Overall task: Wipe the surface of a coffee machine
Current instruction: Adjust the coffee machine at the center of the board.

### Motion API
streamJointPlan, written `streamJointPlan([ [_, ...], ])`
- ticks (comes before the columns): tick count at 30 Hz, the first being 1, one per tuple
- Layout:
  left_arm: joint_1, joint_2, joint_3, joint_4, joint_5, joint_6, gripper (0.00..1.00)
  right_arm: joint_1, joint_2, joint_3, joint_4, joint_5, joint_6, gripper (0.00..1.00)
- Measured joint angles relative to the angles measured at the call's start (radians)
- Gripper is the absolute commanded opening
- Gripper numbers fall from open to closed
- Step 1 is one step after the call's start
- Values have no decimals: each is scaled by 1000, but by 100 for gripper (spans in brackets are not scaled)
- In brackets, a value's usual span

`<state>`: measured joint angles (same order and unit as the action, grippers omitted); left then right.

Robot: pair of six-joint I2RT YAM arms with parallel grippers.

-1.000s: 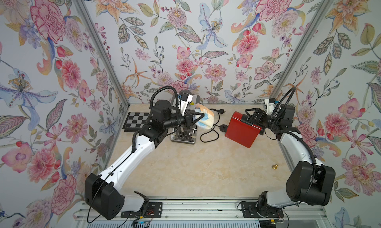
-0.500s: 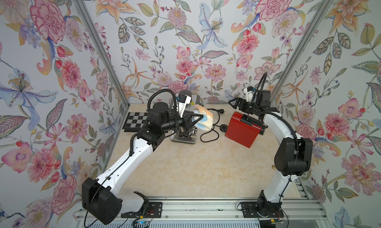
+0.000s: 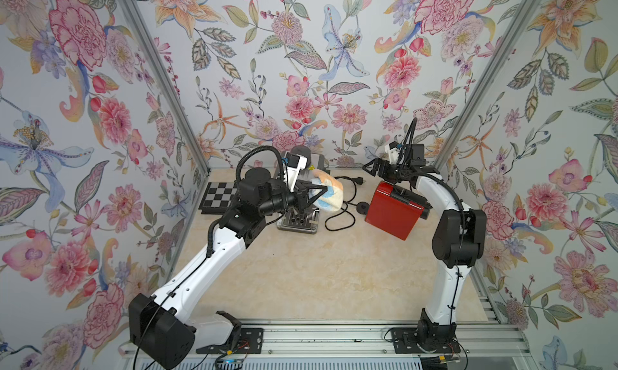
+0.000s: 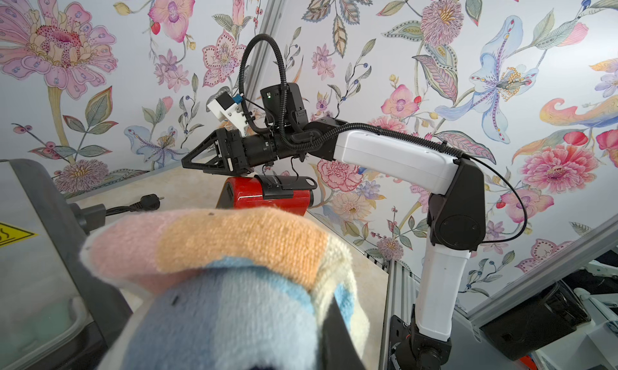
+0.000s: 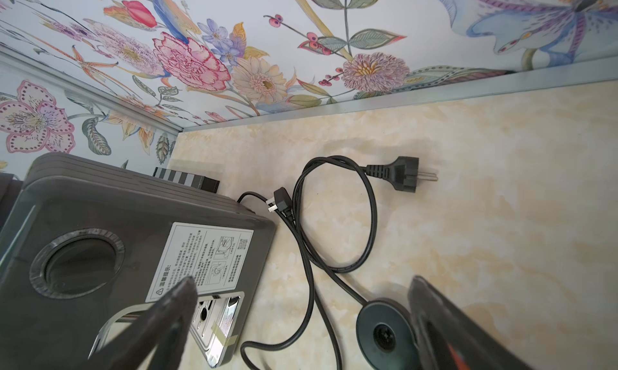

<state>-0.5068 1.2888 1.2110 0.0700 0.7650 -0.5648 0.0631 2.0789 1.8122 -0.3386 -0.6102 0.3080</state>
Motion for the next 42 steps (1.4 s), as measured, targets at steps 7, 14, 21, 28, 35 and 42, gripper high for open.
streamJointPlan([
  [7, -42, 34, 1, -6, -40, 0, 0, -33, 17, 1, -10, -84, -37, 100],
  [14, -123, 115, 35, -33, -100, 11, 0, -79, 17, -18, -27, -181, -103, 99],
  [21, -156, 142, 48, -33, -133, 11, 0, -91, 20, -27, -25, -280, -188, 99],
  [28, -169, 153, 58, -35, -168, 11, 0, -93, 33, -15, -40, -323, -268, 99],
  [35, -201, 187, 74, -40, -177, 11, 0, -93, 39, 7, -89, -326, -340, 99],
  [42, -208, 206, 76, -40, -178, 11, 0, -85, 39, 29, -167, -339, -438, 99],
])
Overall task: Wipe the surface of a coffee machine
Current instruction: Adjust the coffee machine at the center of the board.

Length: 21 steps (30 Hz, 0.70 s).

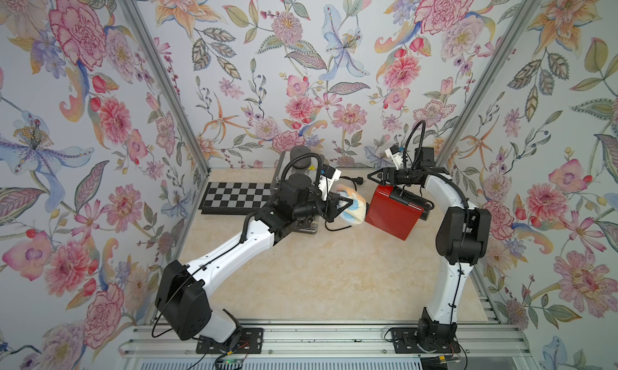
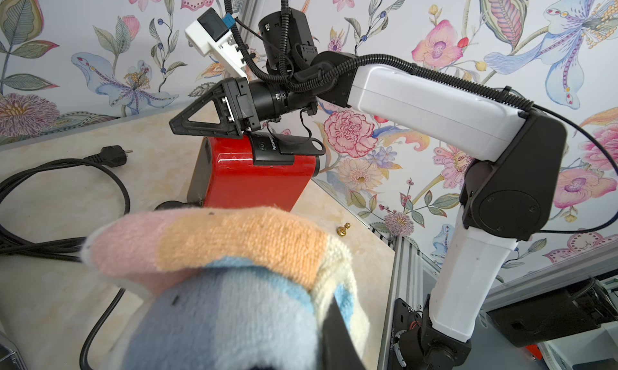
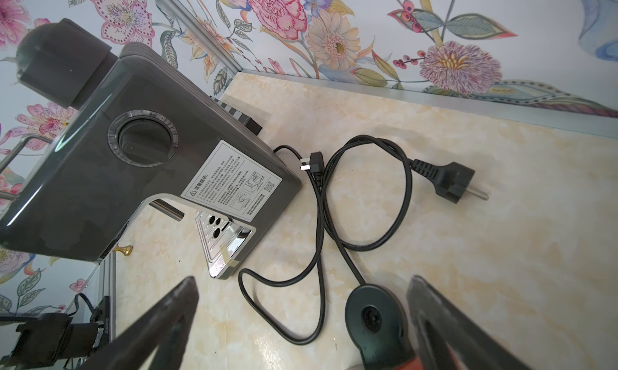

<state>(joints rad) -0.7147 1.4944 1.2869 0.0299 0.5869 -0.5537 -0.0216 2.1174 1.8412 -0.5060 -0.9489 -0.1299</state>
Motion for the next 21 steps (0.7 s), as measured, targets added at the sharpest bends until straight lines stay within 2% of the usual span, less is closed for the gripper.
streamJointPlan([
  [6, 0, 5, 2, 0, 0, 0, 0, 3, 0, 19, -53, 28, -48, 99],
  [21, 0, 6, 3, 0, 1, 15, 0, 29, 20, 135, -191, 338, -46, 100],
])
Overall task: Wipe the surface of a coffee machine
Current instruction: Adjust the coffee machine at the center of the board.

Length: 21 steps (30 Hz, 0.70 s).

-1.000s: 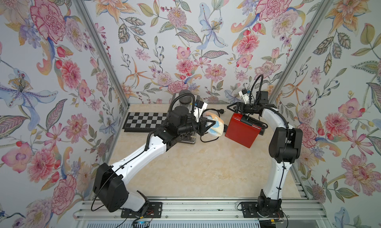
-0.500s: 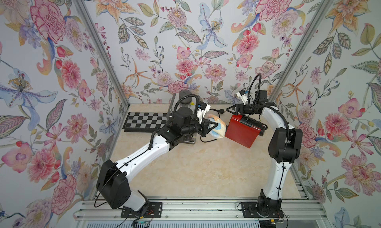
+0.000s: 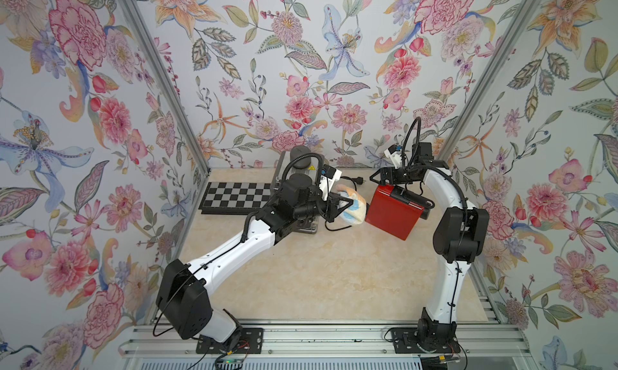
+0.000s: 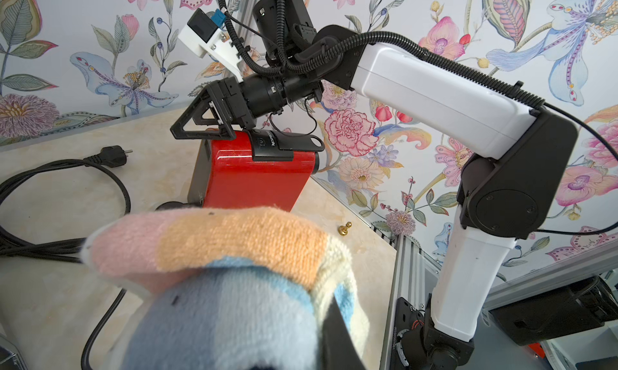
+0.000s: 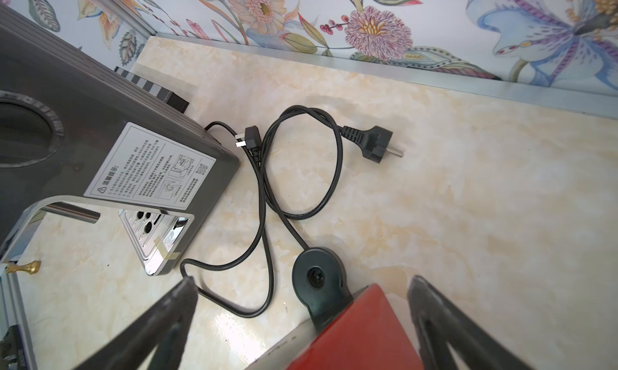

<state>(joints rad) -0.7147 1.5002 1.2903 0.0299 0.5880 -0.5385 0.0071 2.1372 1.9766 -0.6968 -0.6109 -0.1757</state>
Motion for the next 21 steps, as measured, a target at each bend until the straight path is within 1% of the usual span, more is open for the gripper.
streamJointPlan([
  [6, 1, -2, -5, 1, 3, 13, 0, 85, -4, 63, -108, 257, 0, 100],
  [8, 3, -6, -14, 1, 4, 19, 0, 131, 0, 110, -191, 364, 5, 100],
  [13, 11, -24, -39, 1, 7, 27, 0, 220, 38, 227, -345, 580, 15, 100],
  [17, 19, -30, -45, 2, 8, 31, 0, 254, 96, 325, -455, 720, 16, 98],
  [21, 19, -31, -50, 15, 9, 30, 0, 271, 135, 365, -506, 824, 14, 94],
])
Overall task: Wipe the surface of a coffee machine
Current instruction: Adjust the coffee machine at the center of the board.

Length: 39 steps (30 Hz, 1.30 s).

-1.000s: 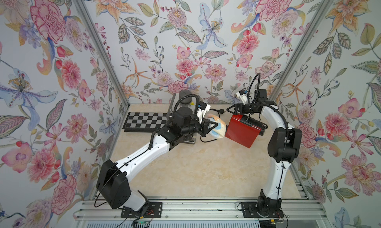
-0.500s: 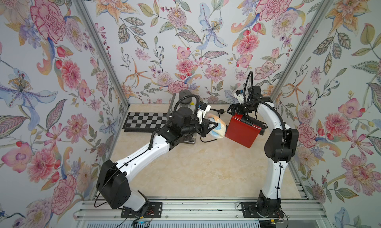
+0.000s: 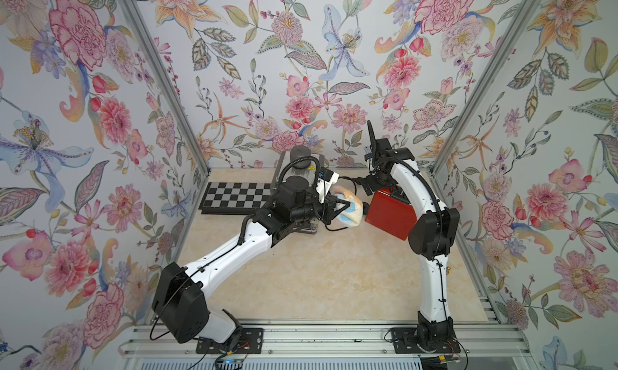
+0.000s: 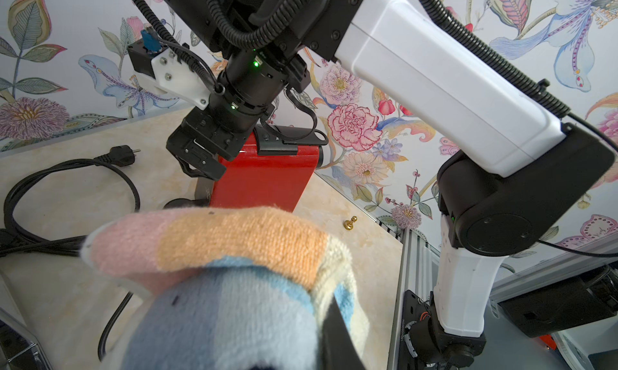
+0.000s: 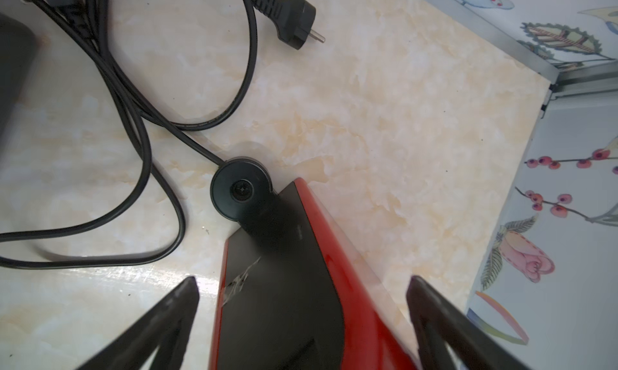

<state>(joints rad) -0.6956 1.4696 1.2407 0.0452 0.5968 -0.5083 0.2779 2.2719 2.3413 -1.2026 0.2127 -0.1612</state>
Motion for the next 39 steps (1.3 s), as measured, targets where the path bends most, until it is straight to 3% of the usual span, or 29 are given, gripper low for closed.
streamJointPlan([
  [7, 0, 0, -4, 2, 0, 0, 0, 17, 3, -19, 0, 88, -17, 86],
  [15, 0, 0, -10, 28, 0, -5, 0, 26, -85, -164, 132, 84, -47, 71],
  [33, -49, 31, 16, 29, -3, -8, 0, 42, -385, -597, 299, 22, -168, 78],
  [39, -84, 89, 23, 45, -16, -23, 0, 40, -412, -591, 236, 3, -169, 91],
])
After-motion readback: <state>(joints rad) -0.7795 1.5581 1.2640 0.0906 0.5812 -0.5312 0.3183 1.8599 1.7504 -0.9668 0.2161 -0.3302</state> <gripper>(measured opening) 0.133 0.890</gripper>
